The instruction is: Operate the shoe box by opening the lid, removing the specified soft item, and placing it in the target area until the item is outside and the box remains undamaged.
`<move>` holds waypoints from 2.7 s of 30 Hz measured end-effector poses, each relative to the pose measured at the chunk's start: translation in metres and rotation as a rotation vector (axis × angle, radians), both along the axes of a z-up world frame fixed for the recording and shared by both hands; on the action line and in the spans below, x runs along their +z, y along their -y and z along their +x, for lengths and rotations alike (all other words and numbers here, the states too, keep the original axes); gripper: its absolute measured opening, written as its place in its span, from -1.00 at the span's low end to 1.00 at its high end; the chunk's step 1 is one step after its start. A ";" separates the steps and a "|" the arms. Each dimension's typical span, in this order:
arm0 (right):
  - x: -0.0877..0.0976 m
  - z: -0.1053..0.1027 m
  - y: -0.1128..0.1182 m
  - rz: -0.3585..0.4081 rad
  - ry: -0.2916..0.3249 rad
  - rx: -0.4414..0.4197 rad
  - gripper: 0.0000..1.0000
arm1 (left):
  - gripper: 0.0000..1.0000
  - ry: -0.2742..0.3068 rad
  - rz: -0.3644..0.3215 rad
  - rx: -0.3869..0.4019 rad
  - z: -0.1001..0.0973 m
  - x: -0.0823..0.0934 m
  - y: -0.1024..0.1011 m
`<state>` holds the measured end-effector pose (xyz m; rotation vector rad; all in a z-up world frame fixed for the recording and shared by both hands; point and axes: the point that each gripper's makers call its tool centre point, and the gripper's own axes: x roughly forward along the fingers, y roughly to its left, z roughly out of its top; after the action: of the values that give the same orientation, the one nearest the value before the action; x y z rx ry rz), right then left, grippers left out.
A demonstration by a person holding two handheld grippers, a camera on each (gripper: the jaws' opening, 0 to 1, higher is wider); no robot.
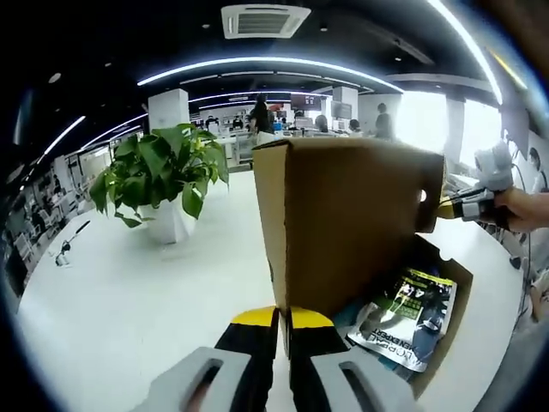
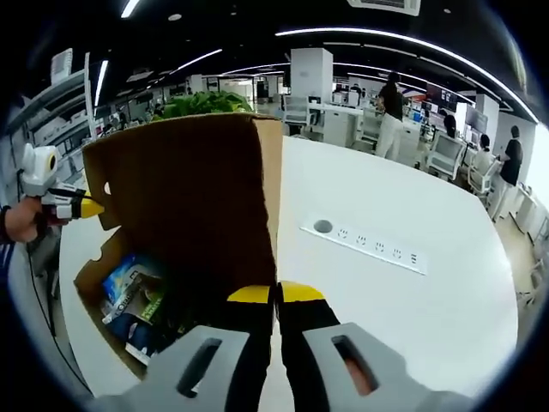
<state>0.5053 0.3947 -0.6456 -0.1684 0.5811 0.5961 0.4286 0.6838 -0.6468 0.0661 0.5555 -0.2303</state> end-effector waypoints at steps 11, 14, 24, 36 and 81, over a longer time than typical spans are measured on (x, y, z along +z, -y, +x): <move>-0.006 0.001 -0.002 0.002 -0.019 0.006 -1.00 | -0.95 -0.035 -0.013 0.001 0.002 -0.012 -0.001; -0.007 0.001 -0.003 0.004 -0.023 0.005 -1.00 | -0.95 -0.038 -0.018 0.003 0.005 -0.013 -0.002; -0.010 0.008 -0.007 0.032 -0.031 -0.019 -1.00 | -0.95 -0.038 -0.023 0.013 0.012 -0.012 -0.004; -0.015 0.016 -0.012 0.050 -0.049 -0.033 -1.00 | -0.95 -0.043 -0.012 0.017 0.022 -0.015 -0.007; -0.030 0.011 -0.025 0.046 -0.193 0.024 -1.00 | -0.94 -0.149 -0.017 0.027 0.010 -0.022 -0.017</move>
<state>0.5161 0.4193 -0.6756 -0.0743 0.7524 0.6525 0.4388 0.7006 -0.6692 0.0249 0.7018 -0.2152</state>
